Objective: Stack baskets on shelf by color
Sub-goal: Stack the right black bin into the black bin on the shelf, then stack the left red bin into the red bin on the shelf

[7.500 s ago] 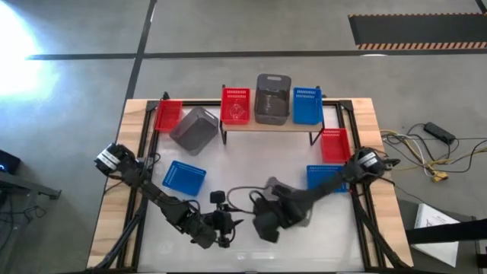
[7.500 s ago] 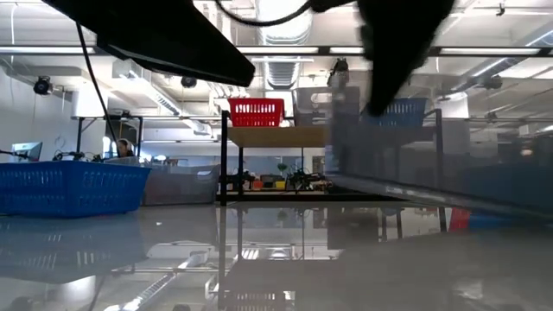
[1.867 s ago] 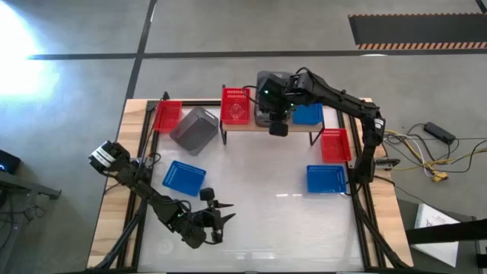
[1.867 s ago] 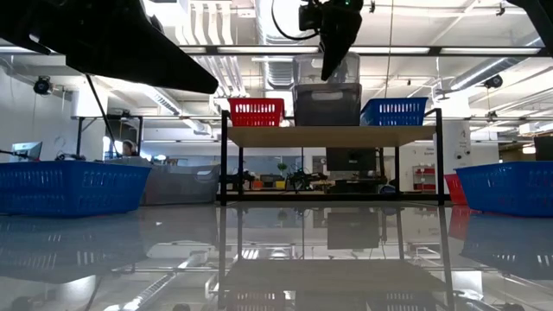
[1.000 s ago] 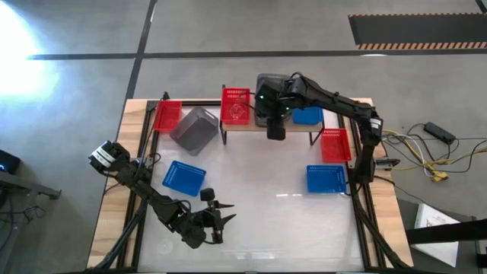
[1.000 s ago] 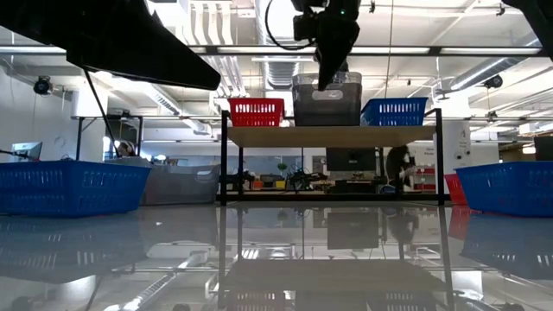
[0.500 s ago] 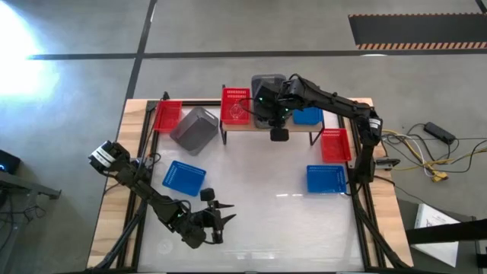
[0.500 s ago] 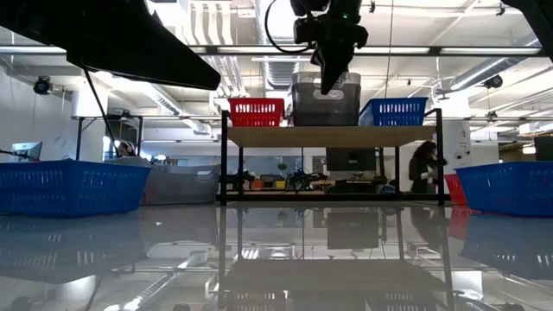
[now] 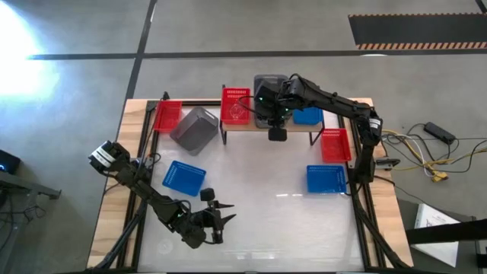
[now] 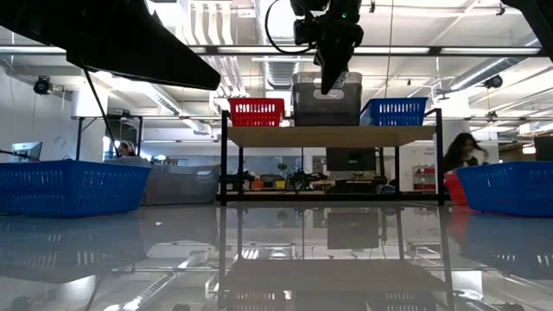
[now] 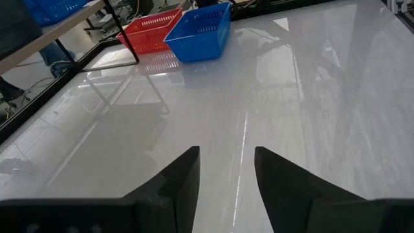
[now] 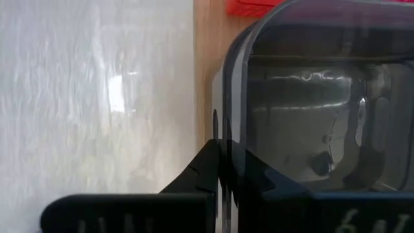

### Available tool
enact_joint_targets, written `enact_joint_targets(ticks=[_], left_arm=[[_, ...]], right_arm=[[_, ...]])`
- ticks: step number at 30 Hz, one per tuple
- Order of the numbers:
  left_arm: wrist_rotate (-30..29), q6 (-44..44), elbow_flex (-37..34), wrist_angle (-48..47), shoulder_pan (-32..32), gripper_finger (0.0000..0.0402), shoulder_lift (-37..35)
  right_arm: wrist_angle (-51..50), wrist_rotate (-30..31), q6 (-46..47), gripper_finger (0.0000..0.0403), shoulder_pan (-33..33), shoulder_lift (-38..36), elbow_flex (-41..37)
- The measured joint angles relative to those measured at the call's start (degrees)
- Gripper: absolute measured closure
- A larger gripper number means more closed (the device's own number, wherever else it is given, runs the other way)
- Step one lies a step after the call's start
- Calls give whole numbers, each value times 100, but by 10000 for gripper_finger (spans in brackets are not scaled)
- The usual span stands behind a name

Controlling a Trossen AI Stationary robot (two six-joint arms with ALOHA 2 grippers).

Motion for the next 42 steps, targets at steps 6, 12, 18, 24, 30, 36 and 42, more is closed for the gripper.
enact_joint_targets(ticks=[6,12,18,24,30,36,42], left_arm=[[0,1,9,0,0,269,0],[-1,1,24,7,0,269,0],[-3,-1,30,7,0,269,-9],[-146,-5,28,122,0,269,-9],[-1152,-55,-7,21,-2,269,-415],[-1557,-759,-9,-1452,121,269,-1748],[-694,-1437,127,-3310,1028,269,-3079]], right_arm=[[4,40,-35,357,0,-2,48],[-24,400,135,306,2,-239,354],[-135,474,816,303,227,-886,259],[147,675,1646,309,1233,-1679,-601],[1340,1691,2736,308,2985,-2429,-2652],[3322,2125,3659,308,4471,-2769,-4902],[6252,2157,3801,308,5272,-2524,-6623]])
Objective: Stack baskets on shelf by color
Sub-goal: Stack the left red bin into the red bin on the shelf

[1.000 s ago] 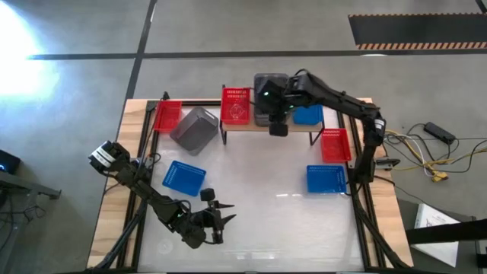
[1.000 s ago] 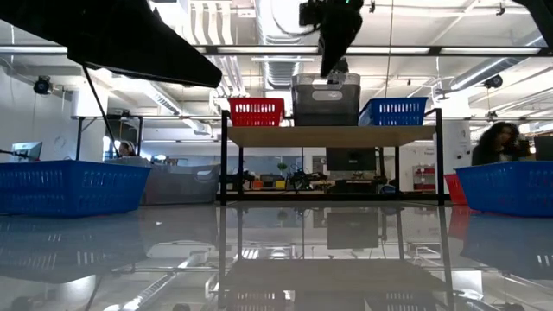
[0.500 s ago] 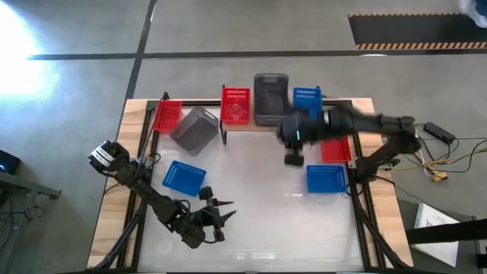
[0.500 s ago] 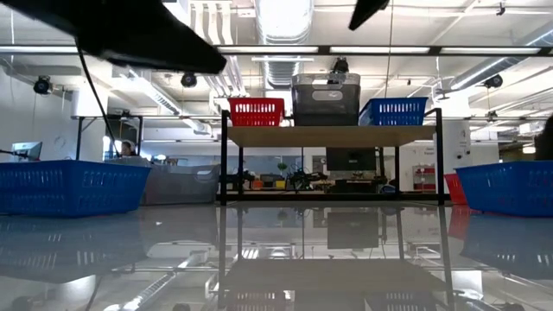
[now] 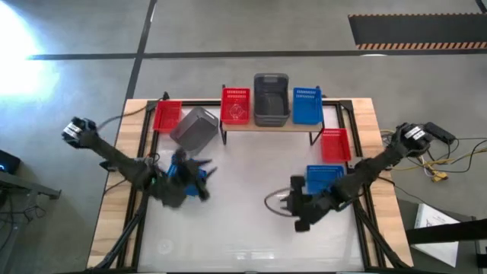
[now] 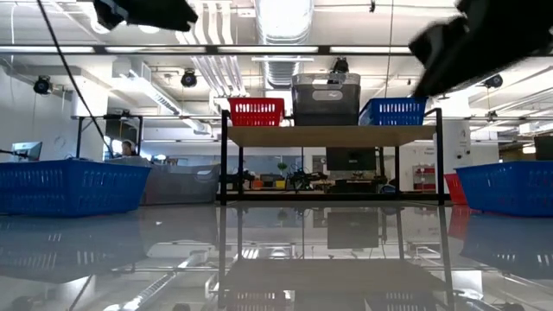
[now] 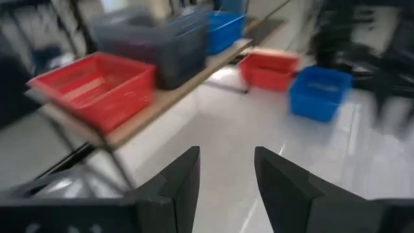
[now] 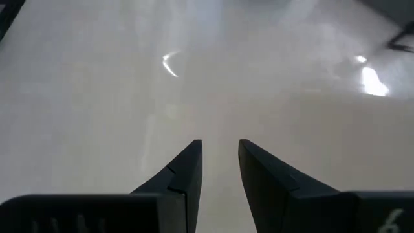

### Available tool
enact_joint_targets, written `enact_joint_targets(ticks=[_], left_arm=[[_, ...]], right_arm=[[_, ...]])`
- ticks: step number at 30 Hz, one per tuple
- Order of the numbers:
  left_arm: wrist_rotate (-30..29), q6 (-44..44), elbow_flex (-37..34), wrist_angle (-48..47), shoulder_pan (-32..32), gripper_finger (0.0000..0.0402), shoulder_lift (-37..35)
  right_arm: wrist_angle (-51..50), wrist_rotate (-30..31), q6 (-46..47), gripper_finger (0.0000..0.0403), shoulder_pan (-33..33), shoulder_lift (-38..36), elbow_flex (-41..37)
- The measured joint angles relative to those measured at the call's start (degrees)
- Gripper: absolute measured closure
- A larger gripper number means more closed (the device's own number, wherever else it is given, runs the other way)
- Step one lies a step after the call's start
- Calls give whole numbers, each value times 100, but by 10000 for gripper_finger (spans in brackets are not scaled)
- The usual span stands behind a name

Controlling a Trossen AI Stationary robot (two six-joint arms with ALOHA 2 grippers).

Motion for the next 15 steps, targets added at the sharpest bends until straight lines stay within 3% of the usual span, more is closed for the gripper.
enact_joint_targets(ticks=[5,8,11,15], left_arm=[[1393,-223,338,-1788,1926,285,-570],[2440,-116,634,-2845,3297,304,-591],[3310,601,950,-3653,4531,321,-426],[3660,1503,1329,-4521,5687,331,-19]], right_arm=[[1468,9,-146,308,125,449,-630],[1596,15,-139,308,118,679,-688],[1597,17,-188,308,118,846,-651],[1620,16,-240,308,118,963,-591]])
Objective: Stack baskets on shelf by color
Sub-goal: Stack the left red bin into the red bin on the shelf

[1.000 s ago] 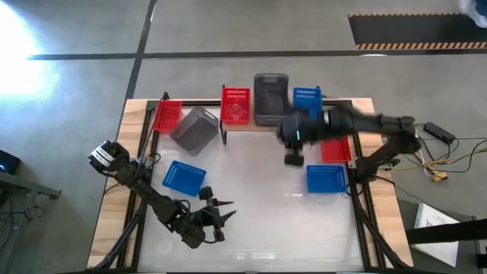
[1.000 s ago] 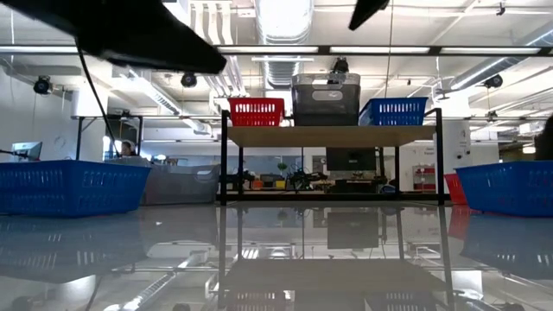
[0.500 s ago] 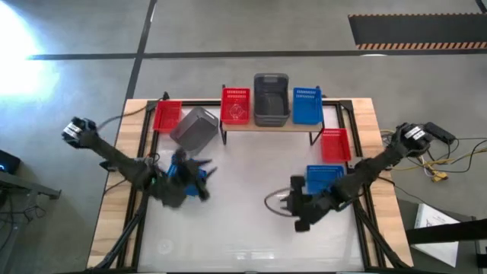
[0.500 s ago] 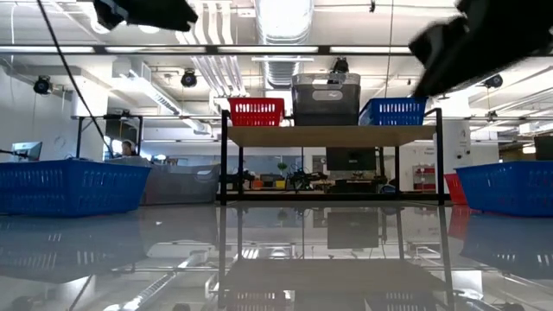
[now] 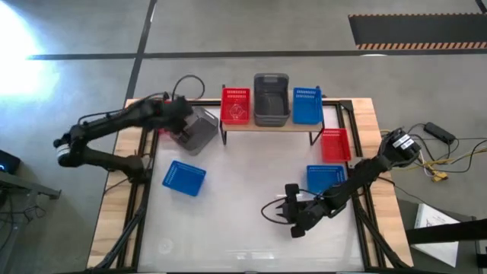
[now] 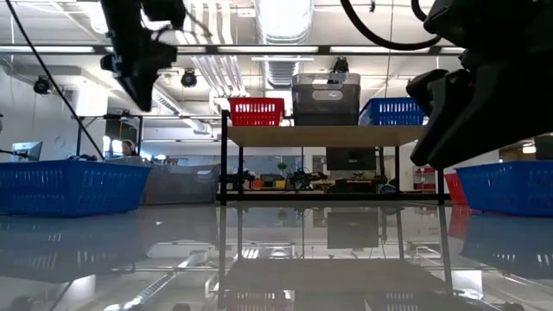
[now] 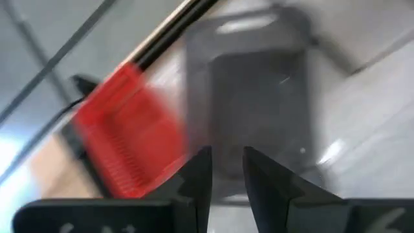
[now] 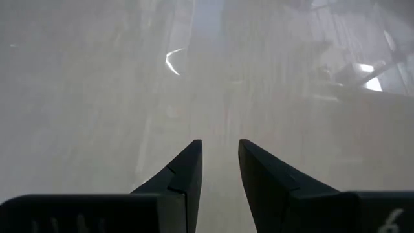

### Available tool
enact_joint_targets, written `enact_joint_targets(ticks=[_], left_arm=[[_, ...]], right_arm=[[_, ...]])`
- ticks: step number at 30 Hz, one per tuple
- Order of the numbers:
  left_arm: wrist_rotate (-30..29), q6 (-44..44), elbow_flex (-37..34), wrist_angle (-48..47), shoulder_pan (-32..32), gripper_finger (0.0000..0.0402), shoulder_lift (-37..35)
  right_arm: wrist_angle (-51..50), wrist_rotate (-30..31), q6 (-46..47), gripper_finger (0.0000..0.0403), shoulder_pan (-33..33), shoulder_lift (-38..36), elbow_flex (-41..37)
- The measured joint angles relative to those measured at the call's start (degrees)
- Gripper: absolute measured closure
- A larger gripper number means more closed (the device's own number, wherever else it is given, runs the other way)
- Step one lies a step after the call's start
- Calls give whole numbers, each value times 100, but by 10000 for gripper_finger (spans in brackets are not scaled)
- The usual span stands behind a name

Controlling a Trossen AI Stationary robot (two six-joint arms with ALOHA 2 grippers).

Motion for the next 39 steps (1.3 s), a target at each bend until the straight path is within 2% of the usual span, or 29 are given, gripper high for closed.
enact_joint_targets(ticks=[3,7,17,21,25,30,33,36,39], left_arm=[[1,583,195,-535,569,331,398],[2,1364,217,-948,970,318,953],[-454,2613,84,-1167,1459,190,2014],[-397,3062,-217,-1160,1620,161,2125],[-479,3499,-700,-733,1701,158,2066],[-1027,4032,-1243,347,1791,157,1895],[-1082,4222,-1409,777,1832,159,1866],[-1051,4426,-1512,1042,1853,174,1839],[-876,4461,-1563,1256,1895,209,1858]], right_arm=[[41,4,-65,308,0,35,10],[169,1,-216,308,0,72,10],[219,-3,-151,308,13,72,7],[281,-4,-109,308,48,72,-13],[283,-3,-74,308,129,72,-39],[336,-3,-65,308,190,72,-41],[427,-3,-69,310,201,72,-41],[412,-3,-89,315,201,72,-41],[418,-1,-93,322,201,72,-41]])
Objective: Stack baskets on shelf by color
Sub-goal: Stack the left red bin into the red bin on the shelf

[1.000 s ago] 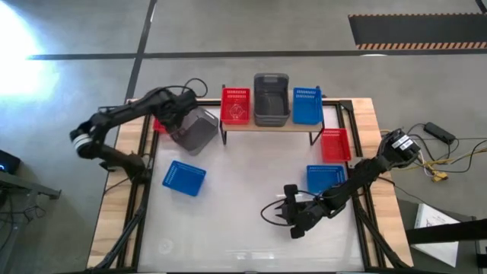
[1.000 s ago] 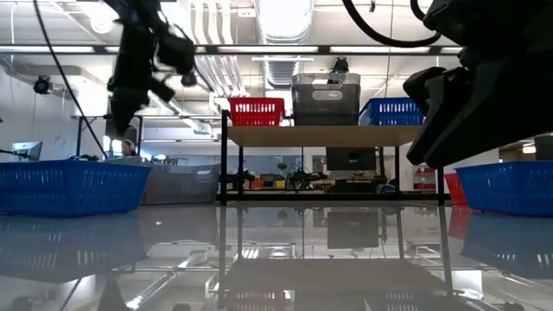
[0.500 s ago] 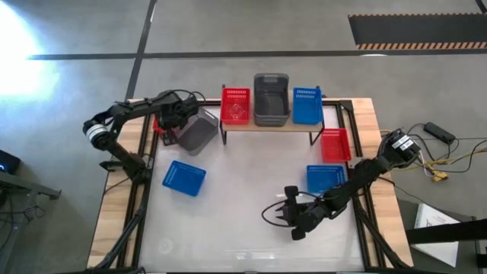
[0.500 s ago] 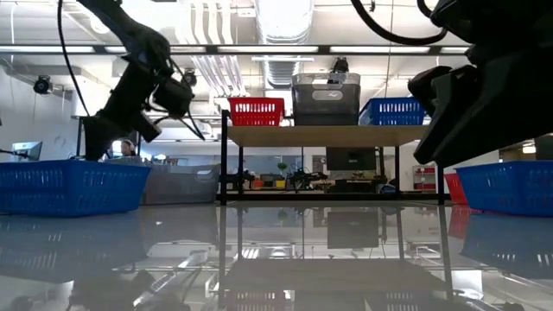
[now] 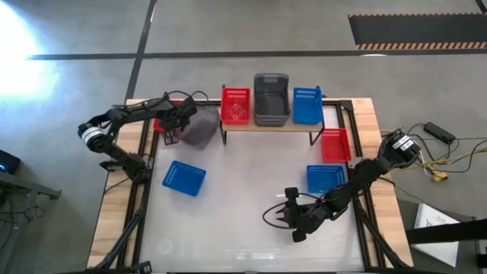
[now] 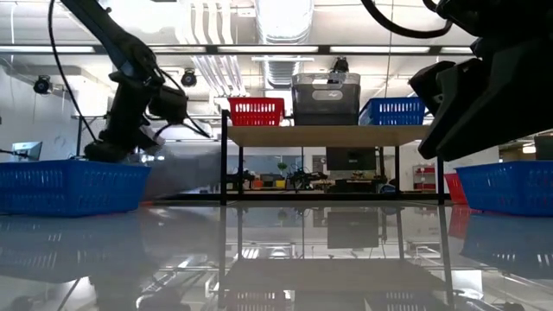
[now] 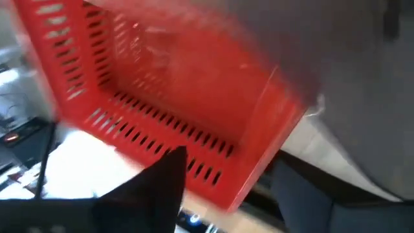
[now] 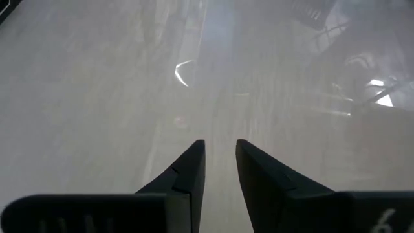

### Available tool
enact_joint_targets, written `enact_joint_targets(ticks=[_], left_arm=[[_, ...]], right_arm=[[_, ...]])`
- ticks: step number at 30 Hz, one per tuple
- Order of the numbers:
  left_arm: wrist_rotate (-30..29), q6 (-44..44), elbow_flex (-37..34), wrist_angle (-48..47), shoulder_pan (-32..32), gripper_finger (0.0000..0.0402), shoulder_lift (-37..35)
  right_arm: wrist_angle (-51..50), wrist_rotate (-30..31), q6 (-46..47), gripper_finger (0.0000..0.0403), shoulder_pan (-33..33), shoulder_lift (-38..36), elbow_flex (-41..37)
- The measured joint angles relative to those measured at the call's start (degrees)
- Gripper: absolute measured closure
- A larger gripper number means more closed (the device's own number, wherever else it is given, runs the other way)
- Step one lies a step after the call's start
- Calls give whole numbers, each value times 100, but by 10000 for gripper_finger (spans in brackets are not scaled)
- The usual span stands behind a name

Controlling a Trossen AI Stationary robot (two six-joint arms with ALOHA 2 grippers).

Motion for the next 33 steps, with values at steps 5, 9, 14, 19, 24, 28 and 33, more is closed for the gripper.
enact_joint_targets(ticks=[5,9,14,19,24,28,33], left_arm=[[629,-46,-54,397,64,291,10],[733,-30,-94,453,63,339,16],[727,-27,-91,180,58,387,0],[755,-172,-49,-307,-3,398,-118],[869,-451,175,-1182,-184,401,-536],[1265,-723,587,-1735,-275,401,-1074],[2281,-889,1189,-1885,-305,401,-1903]], right_arm=[[-4,-2,-9,333,0,0,0],[-8,-2,-13,338,0,0,0],[-9,-2,-20,339,0,0,0],[-7,-2,-25,340,0,0,0],[-7,0,-39,340,0,0,0],[28,88,-61,339,0,0,0],[31,110,-79,339,-2,0,10]])
